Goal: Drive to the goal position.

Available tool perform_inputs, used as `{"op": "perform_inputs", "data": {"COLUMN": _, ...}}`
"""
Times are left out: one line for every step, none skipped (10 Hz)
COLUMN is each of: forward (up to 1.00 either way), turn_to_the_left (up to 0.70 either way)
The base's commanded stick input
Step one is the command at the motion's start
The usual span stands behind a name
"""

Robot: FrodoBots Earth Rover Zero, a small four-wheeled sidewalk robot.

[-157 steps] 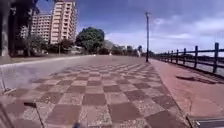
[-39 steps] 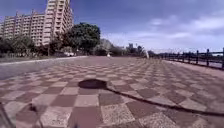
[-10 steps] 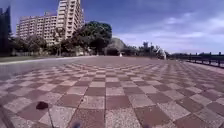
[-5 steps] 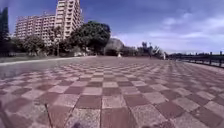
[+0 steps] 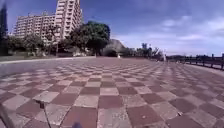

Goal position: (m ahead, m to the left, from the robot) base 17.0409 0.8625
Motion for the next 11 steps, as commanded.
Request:
{"op": "perform_inputs", "data": {"forward": 0.7, "turn_to_the_left": 0.0}}
{"op": "perform_inputs", "data": {"forward": 0.7, "turn_to_the_left": 0.0}}
{"op": "perform_inputs", "data": {"forward": 0.7, "turn_to_the_left": 0.0}}
{"op": "perform_inputs", "data": {"forward": 0.7, "turn_to_the_left": 0.0}}
{"op": "perform_inputs", "data": {"forward": 0.7, "turn_to_the_left": 0.0}}
{"op": "perform_inputs", "data": {"forward": 0.7, "turn_to_the_left": 0.0}}
{"op": "perform_inputs", "data": {"forward": 0.7, "turn_to_the_left": 0.0}}
{"op": "perform_inputs", "data": {"forward": 0.7, "turn_to_the_left": 0.0}}
{"op": "perform_inputs", "data": {"forward": 0.7, "turn_to_the_left": 0.0}}
{"op": "perform_inputs", "data": {"forward": 0.7, "turn_to_the_left": 0.0}}
{"op": "perform_inputs", "data": {"forward": 0.7, "turn_to_the_left": 0.0}}
